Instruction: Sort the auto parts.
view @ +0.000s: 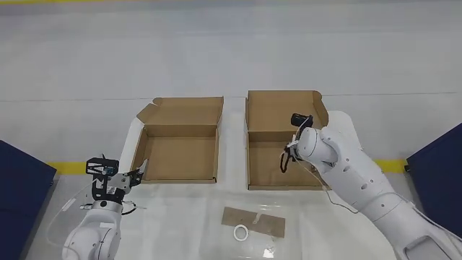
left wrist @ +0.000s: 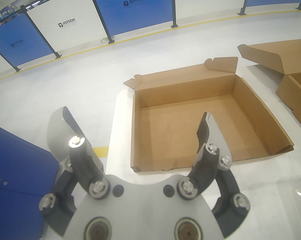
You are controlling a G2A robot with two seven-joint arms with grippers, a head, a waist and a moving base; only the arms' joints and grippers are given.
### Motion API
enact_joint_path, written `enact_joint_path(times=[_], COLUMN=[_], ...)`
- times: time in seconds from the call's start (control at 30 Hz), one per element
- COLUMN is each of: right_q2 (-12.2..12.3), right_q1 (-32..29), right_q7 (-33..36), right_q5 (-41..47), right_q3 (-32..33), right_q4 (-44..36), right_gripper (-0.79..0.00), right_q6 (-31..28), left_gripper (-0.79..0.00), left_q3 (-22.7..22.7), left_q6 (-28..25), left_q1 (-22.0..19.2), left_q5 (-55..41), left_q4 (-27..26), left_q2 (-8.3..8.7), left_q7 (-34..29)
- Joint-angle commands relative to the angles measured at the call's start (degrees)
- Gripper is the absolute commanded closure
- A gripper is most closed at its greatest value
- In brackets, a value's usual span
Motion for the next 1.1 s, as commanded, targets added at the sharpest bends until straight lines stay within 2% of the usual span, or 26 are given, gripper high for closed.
enact_joint_path(times=[0.0,0.27,0.33,0.7,1.07], right_q2=[-0.49,-0.49,-0.64,-4.47,-8.19], right_q1=[0.91,0.91,0.06,2.21,5.18], right_q7=[0.47,0.47,-2.21,-9.04,-13.77], right_q5=[-0.07,-0.07,-0.89,3.56,10.53], right_q3=[-1.05,-1.05,-1.24,-3.29,-3.52], right_q4=[0.75,0.75,1.51,9.65,20.06], right_gripper=[0.0,0.0,0.0,0.0,0.0], right_q6=[-1.15,-1.15,-1.09,1.52,-0.57], left_gripper=[-0.785,-0.785,-0.785,-0.785,-0.785], left_q3=[0.0,0.0,0.0,0.0,0.0], left_q6=[0.0,0.0,0.0,0.0,0.0], left_q1=[0.0,0.0,0.0,0.0,0.0], left_q5=[0.0,0.0,0.0,0.0,0.0], left_q4=[0.0,0.0,0.0,0.0,0.0], left_q2=[0.0,0.0,0.0,0.0,0.0], left_q7=[0.0,0.0,0.0,0.0,0.0])
